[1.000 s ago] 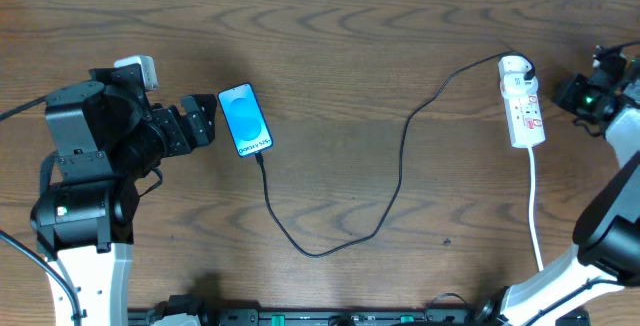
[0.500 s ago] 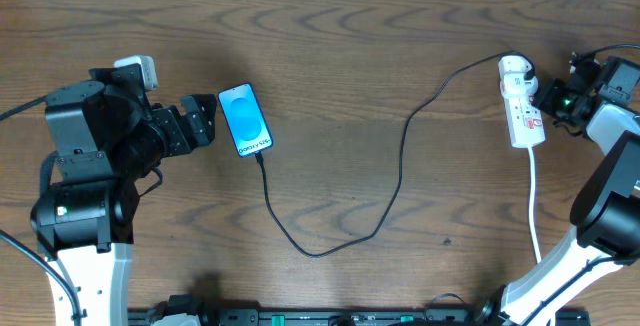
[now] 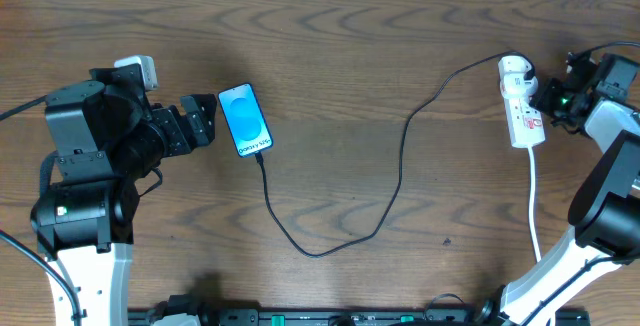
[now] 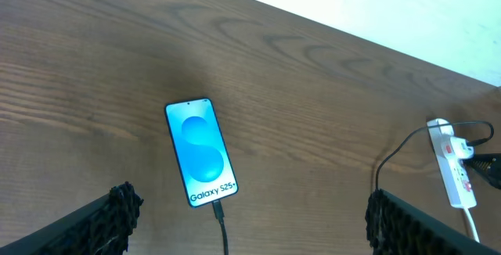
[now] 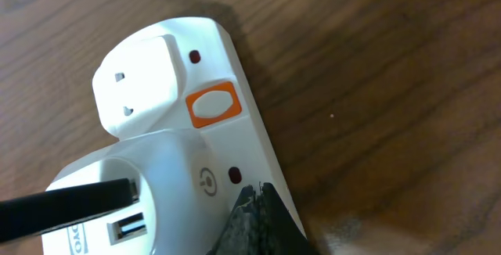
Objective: Plug charger to phone and switch on socket
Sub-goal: 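Press down the orange switch beside the charger with the right gripper, then lift the right gripper away from the power strip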
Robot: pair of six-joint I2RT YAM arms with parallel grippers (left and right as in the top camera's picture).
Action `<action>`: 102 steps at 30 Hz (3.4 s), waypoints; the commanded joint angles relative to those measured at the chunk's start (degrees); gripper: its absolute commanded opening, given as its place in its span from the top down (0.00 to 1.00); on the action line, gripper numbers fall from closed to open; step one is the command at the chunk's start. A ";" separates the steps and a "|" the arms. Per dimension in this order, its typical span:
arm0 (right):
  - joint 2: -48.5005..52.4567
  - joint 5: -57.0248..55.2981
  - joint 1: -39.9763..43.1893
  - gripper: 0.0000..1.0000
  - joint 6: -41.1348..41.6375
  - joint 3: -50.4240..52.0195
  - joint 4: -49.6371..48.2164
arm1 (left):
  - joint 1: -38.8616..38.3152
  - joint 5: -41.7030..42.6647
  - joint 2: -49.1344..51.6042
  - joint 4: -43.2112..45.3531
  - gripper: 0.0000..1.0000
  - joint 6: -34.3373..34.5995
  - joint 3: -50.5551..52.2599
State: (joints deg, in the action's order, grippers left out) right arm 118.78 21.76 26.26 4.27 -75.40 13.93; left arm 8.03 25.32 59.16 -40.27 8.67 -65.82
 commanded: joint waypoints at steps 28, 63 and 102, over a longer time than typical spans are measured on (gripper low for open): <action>1.25 -0.46 -5.77 0.99 -0.46 2.21 7.32 | 0.24 -0.13 0.11 0.04 0.06 -1.16 -0.02; 3.21 8.48 -7.74 0.99 -0.02 3.96 9.94 | 0.24 -0.13 0.11 0.02 0.06 -1.14 -0.02; -42.47 6.27 -6.91 0.64 -13.62 2.80 31.69 | 0.24 -0.13 0.11 0.04 0.06 -1.16 -0.02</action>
State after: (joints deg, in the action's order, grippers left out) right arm 83.92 25.17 21.96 -6.26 -72.27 44.47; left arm 8.03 25.32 59.16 -40.27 8.67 -65.82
